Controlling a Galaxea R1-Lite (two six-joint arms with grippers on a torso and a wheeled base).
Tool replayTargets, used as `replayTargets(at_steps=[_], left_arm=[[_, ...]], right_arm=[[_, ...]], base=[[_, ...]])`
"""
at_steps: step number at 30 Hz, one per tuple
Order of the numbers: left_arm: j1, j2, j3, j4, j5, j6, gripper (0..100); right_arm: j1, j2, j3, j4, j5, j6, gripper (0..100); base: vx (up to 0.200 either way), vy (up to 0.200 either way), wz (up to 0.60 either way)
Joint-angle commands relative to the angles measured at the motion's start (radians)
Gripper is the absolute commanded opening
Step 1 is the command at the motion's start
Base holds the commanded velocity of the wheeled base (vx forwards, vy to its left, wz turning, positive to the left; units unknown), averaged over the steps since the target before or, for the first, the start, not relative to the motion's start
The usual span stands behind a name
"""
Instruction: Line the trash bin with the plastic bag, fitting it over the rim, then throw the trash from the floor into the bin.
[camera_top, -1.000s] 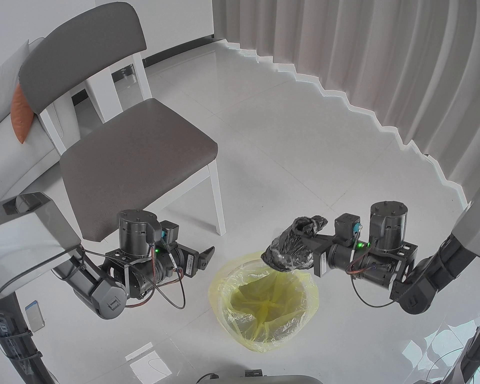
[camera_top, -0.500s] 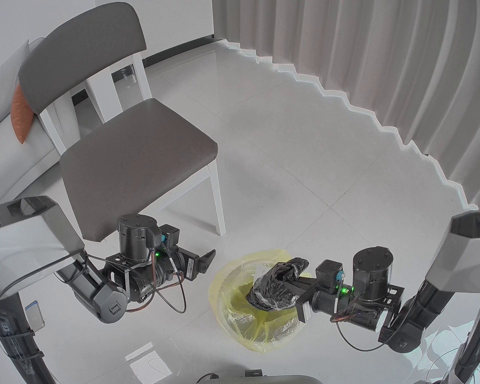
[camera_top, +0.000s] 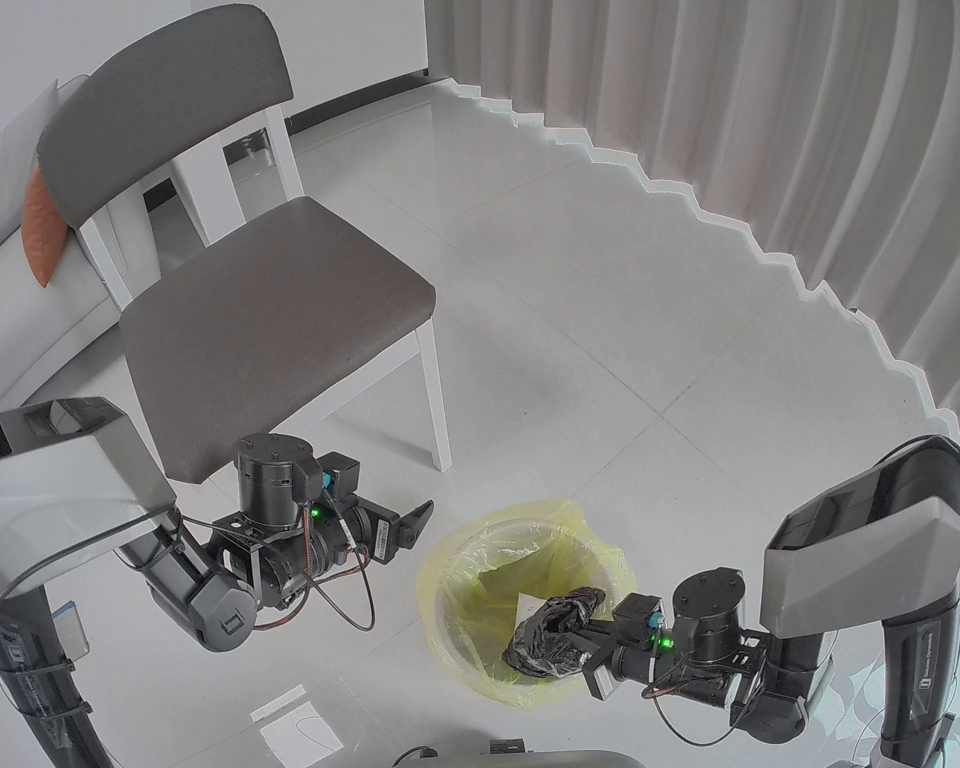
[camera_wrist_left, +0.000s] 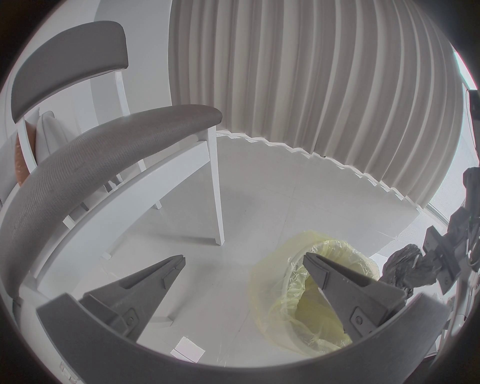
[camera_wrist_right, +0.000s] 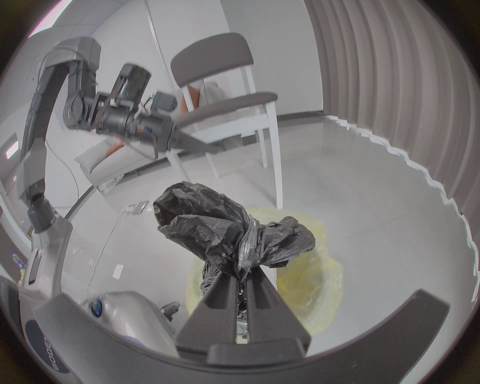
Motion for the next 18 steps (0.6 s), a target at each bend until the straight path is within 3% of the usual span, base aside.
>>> replayTargets(at_steps=[1,9,14,18], left_arm=[[0.002,0.011,0.001,-0.009,-0.009,-0.001,100],[0.008,0.022,0.004,-0.035,-0.015,-0.001,100],[0.009,0.027,0.004,-0.041,-0.016,-0.003,100],[0.009,0.028,0.004,-0.043,-0.016,-0.006,100]], right_arm=[[-0.016,0.063,-0.023,0.000,0.003,-0.002,0],[-0.044,0.052,-0.116,0.054,0.010,-0.007,0],[-0.064,0.005,-0.276,0.272,0.038,-0.010,0],[-0.067,0.032,-0.349,0.304,0.041,-0.012,0]], base=[[0.000,0.000,0.00],[0.000,0.000,0.00],[0.000,0.000,0.00],[0.000,0.000,0.00]])
